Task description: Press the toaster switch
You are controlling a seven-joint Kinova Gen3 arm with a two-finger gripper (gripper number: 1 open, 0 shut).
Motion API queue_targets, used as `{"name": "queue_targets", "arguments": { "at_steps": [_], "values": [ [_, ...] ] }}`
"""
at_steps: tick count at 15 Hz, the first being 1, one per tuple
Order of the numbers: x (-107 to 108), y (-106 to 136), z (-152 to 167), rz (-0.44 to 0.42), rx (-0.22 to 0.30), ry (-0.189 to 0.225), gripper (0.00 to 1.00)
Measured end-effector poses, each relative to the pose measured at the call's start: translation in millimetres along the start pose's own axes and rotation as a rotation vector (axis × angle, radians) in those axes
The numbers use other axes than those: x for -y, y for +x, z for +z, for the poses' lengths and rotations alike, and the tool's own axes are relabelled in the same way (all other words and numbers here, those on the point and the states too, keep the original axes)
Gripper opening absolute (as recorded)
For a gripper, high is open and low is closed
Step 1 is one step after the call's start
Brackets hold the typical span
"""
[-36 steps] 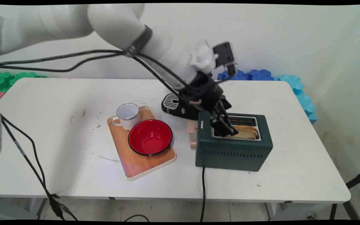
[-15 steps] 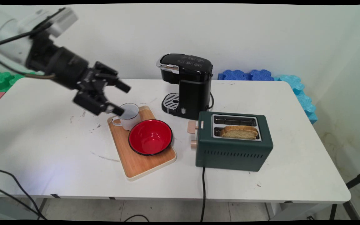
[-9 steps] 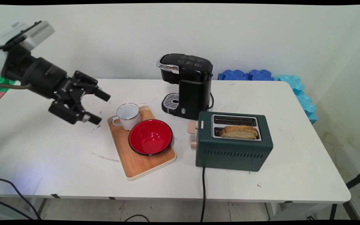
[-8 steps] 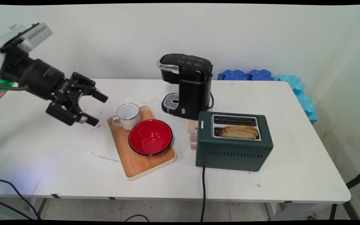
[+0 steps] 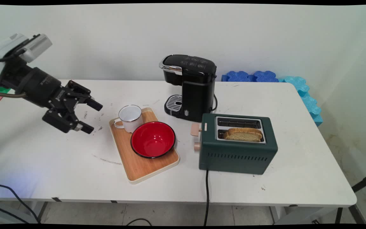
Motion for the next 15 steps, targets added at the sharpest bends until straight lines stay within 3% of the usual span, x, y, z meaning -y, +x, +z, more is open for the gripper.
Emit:
{"name": "queue_targets", "arguments": {
  "at_steps": [3,9,15],
  "values": [
    [1.5,11.6,7.7,-0.014,-0.007,0.009,1.00],
    [4.3,62.5,42.6,-0.018,-0.054,0.035,1.00],
    [5.6,101.5,95.4,0.051,-0.078,0.045,1.00]
  ]
}}
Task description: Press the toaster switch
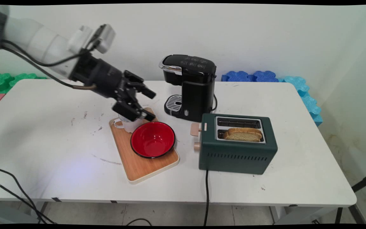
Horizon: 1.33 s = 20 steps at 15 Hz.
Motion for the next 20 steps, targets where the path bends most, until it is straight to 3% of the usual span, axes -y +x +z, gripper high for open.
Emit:
{"name": "queue_targets", "arguments": {
  "at_steps": [5,6,11,20],
  "values": [
    [-3.2,11.2,41.2,0.096,0.024,-0.017,1.00],
    [-3.5,13.1,48.5,0.112,0.030,-0.014,0.00],
    [-5.4,23.9,85.3,0.184,0.061,-0.013,0.00],
    [-3.0,32.8,124.6,0.206,0.101,0.009,0.00]
  ]
}}
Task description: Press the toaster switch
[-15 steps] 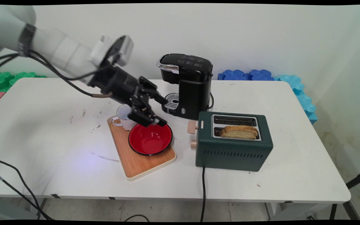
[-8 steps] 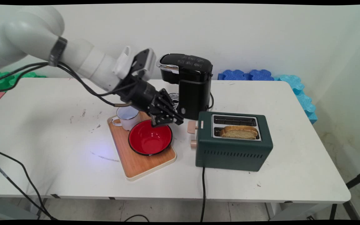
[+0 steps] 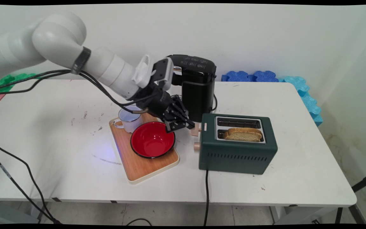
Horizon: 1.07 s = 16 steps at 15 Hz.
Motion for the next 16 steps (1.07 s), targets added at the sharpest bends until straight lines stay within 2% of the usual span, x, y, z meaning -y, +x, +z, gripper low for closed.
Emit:
{"name": "queue_targets", "arguments": {
  "at_steps": [8,16],
  "values": [
    [-3.1,5.3,22.1,-0.016,0.011,-0.003,0.00],
    [-5.9,-5.3,34.0,-0.014,0.039,-0.007,0.00]
  ]
}}
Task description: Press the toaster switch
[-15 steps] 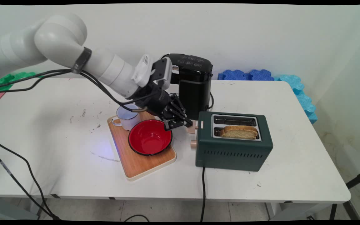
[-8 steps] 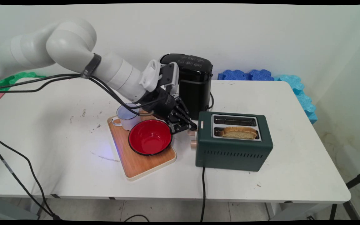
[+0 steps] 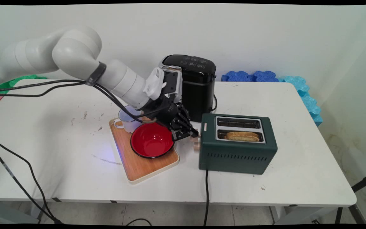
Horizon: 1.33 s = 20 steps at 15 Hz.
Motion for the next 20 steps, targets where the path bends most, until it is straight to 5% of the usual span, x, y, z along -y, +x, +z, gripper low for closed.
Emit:
{"name": "queue_targets", "arguments": {
  "at_steps": [20],
  "values": [
    [1.2,-15.4,13.5,-0.024,0.003,0.013,0.00]
  ]
}}
